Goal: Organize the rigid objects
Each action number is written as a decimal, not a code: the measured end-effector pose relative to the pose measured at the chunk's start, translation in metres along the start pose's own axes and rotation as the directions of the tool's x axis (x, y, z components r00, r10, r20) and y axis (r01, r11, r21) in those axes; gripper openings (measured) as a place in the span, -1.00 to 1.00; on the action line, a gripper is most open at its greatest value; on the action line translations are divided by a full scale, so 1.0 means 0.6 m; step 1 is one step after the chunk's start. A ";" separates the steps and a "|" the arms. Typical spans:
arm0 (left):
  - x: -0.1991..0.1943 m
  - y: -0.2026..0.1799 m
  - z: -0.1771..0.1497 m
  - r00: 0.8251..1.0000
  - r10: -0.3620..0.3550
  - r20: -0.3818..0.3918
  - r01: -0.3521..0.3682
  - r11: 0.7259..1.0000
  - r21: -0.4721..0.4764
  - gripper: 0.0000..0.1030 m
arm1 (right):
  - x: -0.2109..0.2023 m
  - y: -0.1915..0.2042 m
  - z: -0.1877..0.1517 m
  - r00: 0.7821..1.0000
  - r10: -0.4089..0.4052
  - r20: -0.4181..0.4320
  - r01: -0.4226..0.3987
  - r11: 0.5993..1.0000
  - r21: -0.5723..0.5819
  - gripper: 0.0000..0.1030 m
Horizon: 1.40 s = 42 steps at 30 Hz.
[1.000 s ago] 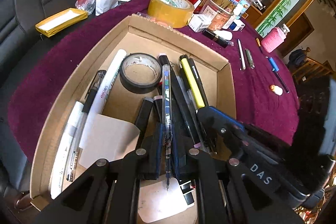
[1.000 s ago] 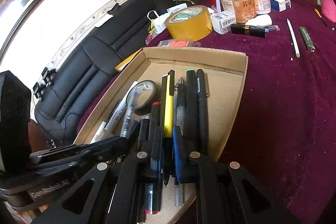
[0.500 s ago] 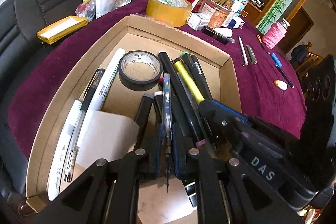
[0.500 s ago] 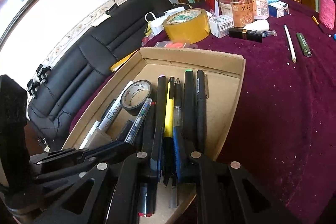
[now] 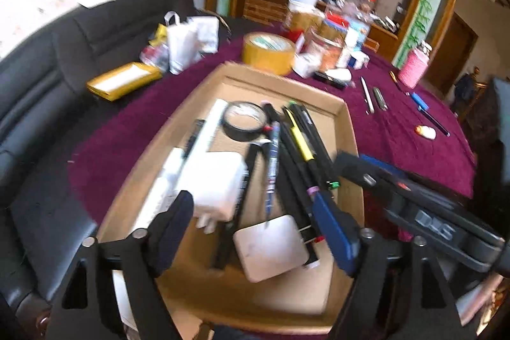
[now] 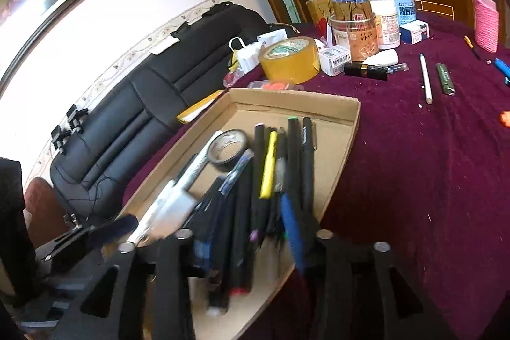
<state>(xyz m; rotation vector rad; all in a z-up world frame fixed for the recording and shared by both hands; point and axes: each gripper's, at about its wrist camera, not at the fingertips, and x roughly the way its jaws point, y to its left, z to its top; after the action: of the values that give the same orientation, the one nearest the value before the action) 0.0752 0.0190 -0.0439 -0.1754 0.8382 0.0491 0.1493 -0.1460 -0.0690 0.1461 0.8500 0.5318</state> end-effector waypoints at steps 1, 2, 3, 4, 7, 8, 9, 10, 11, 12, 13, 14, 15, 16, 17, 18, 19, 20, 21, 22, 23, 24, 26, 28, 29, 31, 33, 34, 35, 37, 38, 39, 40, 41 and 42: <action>-0.012 0.005 -0.004 1.000 0.016 0.015 -0.016 1.000 -0.004 0.64 | -0.015 0.005 -0.009 1.000 0.002 0.007 -0.002 1.000 0.004 0.11; -0.025 0.009 -0.009 0.999 0.035 0.035 -0.035 0.999 -0.007 0.68 | -0.028 0.008 -0.017 1.000 0.000 0.013 0.000 1.000 0.009 0.17; -0.036 0.012 -0.014 0.997 0.058 0.050 -0.057 0.998 -0.007 0.70 | -0.043 0.014 -0.029 1.000 -0.007 0.014 0.007 1.000 0.012 0.24; -0.046 0.014 -0.018 0.994 0.089 0.066 -0.089 0.996 -0.003 0.72 | -0.053 0.019 -0.038 1.000 -0.010 0.017 0.009 1.000 0.010 0.28; -0.063 0.018 -0.028 0.984 0.155 0.087 -0.157 0.987 0.023 0.73 | -0.075 0.037 -0.069 0.999 -0.034 -0.004 0.034 0.999 -0.004 0.38; -0.067 0.021 -0.032 0.982 0.169 0.088 -0.172 0.985 0.023 0.73 | -0.079 0.045 -0.080 0.999 -0.041 -0.016 0.040 0.999 -0.013 0.38; -0.070 0.024 -0.035 0.981 0.178 0.084 -0.180 0.983 0.021 0.73 | -0.082 0.053 -0.089 0.999 -0.042 -0.023 0.041 0.999 -0.026 0.38; -0.073 0.026 -0.037 0.981 0.178 0.080 -0.181 0.983 0.021 0.73 | -0.086 0.064 -0.101 0.998 -0.043 -0.034 0.042 0.998 -0.048 0.41; -0.076 0.030 -0.041 0.981 0.179 0.078 -0.181 0.983 0.020 0.73 | -0.089 0.075 -0.109 0.998 -0.050 -0.043 0.046 0.996 -0.071 0.41; -0.078 0.031 -0.043 0.981 0.181 0.077 -0.183 0.983 0.017 0.73 | -0.091 0.085 -0.116 0.997 -0.058 -0.047 0.053 0.994 -0.095 0.42; -0.080 0.033 -0.044 0.981 0.181 0.075 -0.183 0.983 0.016 0.73 | -0.094 0.094 -0.123 0.996 -0.072 -0.047 0.066 0.990 -0.121 0.42; -0.082 0.033 -0.045 0.981 0.181 0.074 -0.182 0.983 0.018 0.73 | -0.096 0.100 -0.128 0.995 -0.085 -0.044 0.078 0.987 -0.140 0.42; -0.083 0.034 -0.045 0.981 0.181 0.075 -0.183 0.983 0.018 0.73 | -0.098 0.106 -0.130 0.994 -0.102 -0.038 0.095 0.983 -0.157 0.43; -0.084 0.034 -0.045 0.980 0.182 0.077 -0.184 0.983 0.017 0.73 | -0.099 0.107 -0.131 0.994 -0.108 -0.035 0.101 0.982 -0.161 0.43; -0.085 0.035 -0.046 0.980 0.182 0.080 -0.184 0.983 0.017 0.73 | -0.098 0.107 -0.130 0.993 -0.114 -0.036 0.107 0.981 -0.160 0.43; -0.086 0.035 -0.046 0.980 0.182 0.081 -0.184 0.983 0.017 0.73 | -0.098 0.107 -0.131 0.993 -0.115 -0.039 0.108 0.982 -0.155 0.43; -0.086 0.036 -0.046 0.980 0.182 0.080 -0.184 0.983 0.017 0.73 | -0.096 0.104 -0.131 0.992 -0.116 -0.043 0.108 0.983 -0.148 0.43; -0.085 0.037 -0.046 0.980 0.183 0.078 -0.185 0.983 0.015 0.73 | -0.094 0.102 -0.131 0.992 -0.118 -0.046 0.110 0.984 -0.143 0.43; -0.085 0.038 -0.046 0.980 0.184 0.077 -0.186 0.983 0.014 0.73 | -0.093 0.100 -0.130 0.991 -0.122 -0.047 0.114 0.984 -0.139 0.43; -0.083 0.040 -0.047 0.980 0.185 0.074 -0.186 0.982 0.013 0.73 | -0.090 0.098 -0.130 0.990 -0.129 -0.050 0.121 0.983 -0.136 0.43; -0.082 0.042 -0.047 0.980 0.185 0.070 -0.186 0.983 0.011 0.73 | -0.088 0.096 -0.129 0.989 -0.136 -0.054 0.127 0.983 -0.133 0.43; -0.081 0.044 -0.047 0.981 0.184 0.067 -0.185 0.983 0.008 0.73 | -0.087 0.095 -0.128 0.989 -0.140 -0.056 0.132 0.983 -0.128 0.43; -0.081 0.046 -0.047 0.981 0.185 0.067 -0.185 0.983 0.004 0.73 | -0.087 0.094 -0.127 0.988 -0.144 -0.057 0.136 0.983 -0.123 0.43; -0.079 0.048 -0.046 0.980 0.186 0.065 -0.186 0.982 0.004 0.73 | -0.086 0.094 -0.125 0.987 -0.148 -0.056 0.141 0.983 -0.119 0.43; -0.079 0.049 -0.047 0.980 0.186 0.065 -0.187 0.982 0.002 0.73 | -0.086 0.094 -0.125 0.987 -0.150 -0.057 0.142 0.983 -0.117 0.43; -0.075 0.050 -0.045 0.980 0.188 0.064 -0.188 0.982 0.003 0.73 | -0.083 0.097 -0.123 0.987 -0.150 -0.058 0.142 0.983 -0.120 0.43; -0.071 0.053 -0.045 0.980 0.192 0.061 -0.192 0.981 0.003 0.73 | -0.081 0.099 -0.122 0.986 -0.155 -0.060 0.147 0.981 -0.126 0.43; -0.070 0.054 -0.045 0.980 0.192 0.061 -0.192 0.981 0.002 0.73 | -0.080 0.100 -0.122 0.986 -0.156 -0.059 0.148 0.981 -0.129 0.43; -0.068 0.055 -0.045 0.979 0.193 0.059 -0.193 0.981 0.002 0.73 | -0.080 0.102 -0.121 0.986 -0.159 -0.058 0.150 0.980 -0.133 0.43; -0.065 0.057 -0.045 0.979 0.195 0.056 -0.196 0.981 0.000 0.73 | -0.079 0.106 -0.119 0.985 -0.163 -0.056 0.154 0.978 -0.141 0.43; -0.063 0.060 -0.044 0.979 0.196 0.053 -0.196 0.981 -0.003 0.73 | -0.079 0.106 -0.118 0.985 -0.165 -0.056 0.156 0.977 -0.143 0.43; -0.062 0.062 -0.043 0.979 0.195 0.052 -0.195 0.981 -0.007 0.73 | -0.078 0.107 -0.116 0.984 -0.169 -0.056 0.159 0.977 -0.145 0.43; -0.061 0.064 -0.043 0.980 0.192 0.051 -0.192 0.981 -0.012 0.73 | -0.076 0.109 -0.115 0.984 -0.170 -0.056 0.160 0.976 -0.146 0.43; -0.059 0.067 -0.042 0.981 0.189 0.049 -0.188 0.982 -0.015 0.73 | -0.075 0.110 -0.114 0.984 -0.171 -0.057 0.161 0.976 -0.148 0.43; -0.057 0.069 -0.041 0.981 0.187 0.047 -0.186 0.982 -0.017 0.73 | -0.073 0.112 -0.113 0.983 -0.174 -0.057 0.164 0.975 -0.152 0.43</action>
<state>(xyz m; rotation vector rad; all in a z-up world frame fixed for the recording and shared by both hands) 0.0294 0.0565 -0.0400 -0.1070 0.8045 0.2338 0.0492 -0.1161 -0.0618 -0.0793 0.8791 0.4395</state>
